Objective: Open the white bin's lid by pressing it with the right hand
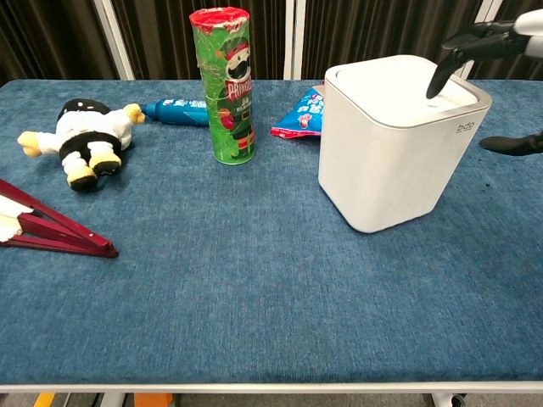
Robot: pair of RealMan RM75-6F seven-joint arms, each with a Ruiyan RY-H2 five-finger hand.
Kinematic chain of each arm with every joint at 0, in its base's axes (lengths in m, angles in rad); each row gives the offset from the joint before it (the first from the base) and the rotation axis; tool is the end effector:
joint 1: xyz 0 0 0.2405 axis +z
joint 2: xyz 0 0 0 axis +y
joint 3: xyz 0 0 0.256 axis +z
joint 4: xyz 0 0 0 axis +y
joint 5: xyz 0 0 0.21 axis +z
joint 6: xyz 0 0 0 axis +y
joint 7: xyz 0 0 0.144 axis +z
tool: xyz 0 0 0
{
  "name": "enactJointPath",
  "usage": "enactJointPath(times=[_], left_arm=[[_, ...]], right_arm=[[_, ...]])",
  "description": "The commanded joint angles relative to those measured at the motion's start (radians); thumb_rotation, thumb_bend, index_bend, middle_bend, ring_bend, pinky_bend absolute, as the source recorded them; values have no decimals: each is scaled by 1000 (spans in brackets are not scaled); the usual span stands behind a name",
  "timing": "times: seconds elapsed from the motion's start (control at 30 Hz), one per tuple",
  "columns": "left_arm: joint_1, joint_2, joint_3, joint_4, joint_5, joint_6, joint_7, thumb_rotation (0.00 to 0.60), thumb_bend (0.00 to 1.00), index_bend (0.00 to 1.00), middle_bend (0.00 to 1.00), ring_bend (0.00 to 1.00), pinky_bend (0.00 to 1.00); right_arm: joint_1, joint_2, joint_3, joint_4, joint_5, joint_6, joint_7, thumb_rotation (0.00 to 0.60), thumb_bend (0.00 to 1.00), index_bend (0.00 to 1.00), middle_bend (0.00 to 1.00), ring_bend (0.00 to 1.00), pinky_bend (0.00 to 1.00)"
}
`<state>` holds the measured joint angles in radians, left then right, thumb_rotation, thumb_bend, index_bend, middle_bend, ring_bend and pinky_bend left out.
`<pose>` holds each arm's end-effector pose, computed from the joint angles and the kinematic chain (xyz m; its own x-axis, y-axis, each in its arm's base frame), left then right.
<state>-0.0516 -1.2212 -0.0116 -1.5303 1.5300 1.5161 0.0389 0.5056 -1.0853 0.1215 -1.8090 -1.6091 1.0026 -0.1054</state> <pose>-0.3202 0.1629 0.1305 0.4152 0.0232 0.9094 0.9097 -0.0074 -0.4152 -0.1742 -0.2726 0.0949 0.5154 -0.1999 0.8333 -0.7628 -0.5502 0.3398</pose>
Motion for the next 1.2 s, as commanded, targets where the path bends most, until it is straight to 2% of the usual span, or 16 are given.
enactJointPath(times=[0.03, 0.17, 0.3, 0.53, 0.63, 0.7, 0.83, 1.2], left_arm=[[-1, -4, 0, 5, 2, 0, -5, 600, 0, 216, 134, 24, 97], [1, -7, 1, 12, 3, 3, -11, 600, 0, 216, 134, 24, 97], [3, -6, 1, 14, 5, 7, -14, 600, 0, 216, 134, 24, 96], [1, -4, -1, 11, 14, 14, -17, 600, 0, 216, 134, 25, 96], [1, -1, -1, 9, 16, 17, -16, 600, 0, 216, 134, 25, 96], [1, 1, -1, 7, 17, 16, -15, 600, 0, 216, 134, 25, 96], [0, 4, -1, 2, 18, 16, -15, 600, 0, 216, 134, 25, 97], [-4, 3, -3, -10, 30, 23, 3, 600, 0, 216, 134, 24, 96]], right_arm=[[16, -25, -11, 3, 34, -32, -42, 600, 216, 326, 278, 0, 0], [24, -36, -26, -1, 57, -51, -63, 600, 216, 336, 297, 0, 0], [6, -42, -12, 4, 39, 32, -54, 600, 215, 325, 264, 0, 0], [-58, -51, 48, 31, 32, 252, -31, 600, 244, 114, 146, 0, 0], [-79, -32, 56, 25, 53, 286, -18, 600, 247, 20, 83, 0, 0], [-97, -14, 53, 23, 64, 303, -7, 600, 247, 0, 63, 0, 0], [-140, 11, 23, 39, 81, 324, 25, 600, 247, 0, 51, 0, 0], [-310, 2, -126, 127, 45, 428, 154, 600, 252, 0, 50, 0, 0]])
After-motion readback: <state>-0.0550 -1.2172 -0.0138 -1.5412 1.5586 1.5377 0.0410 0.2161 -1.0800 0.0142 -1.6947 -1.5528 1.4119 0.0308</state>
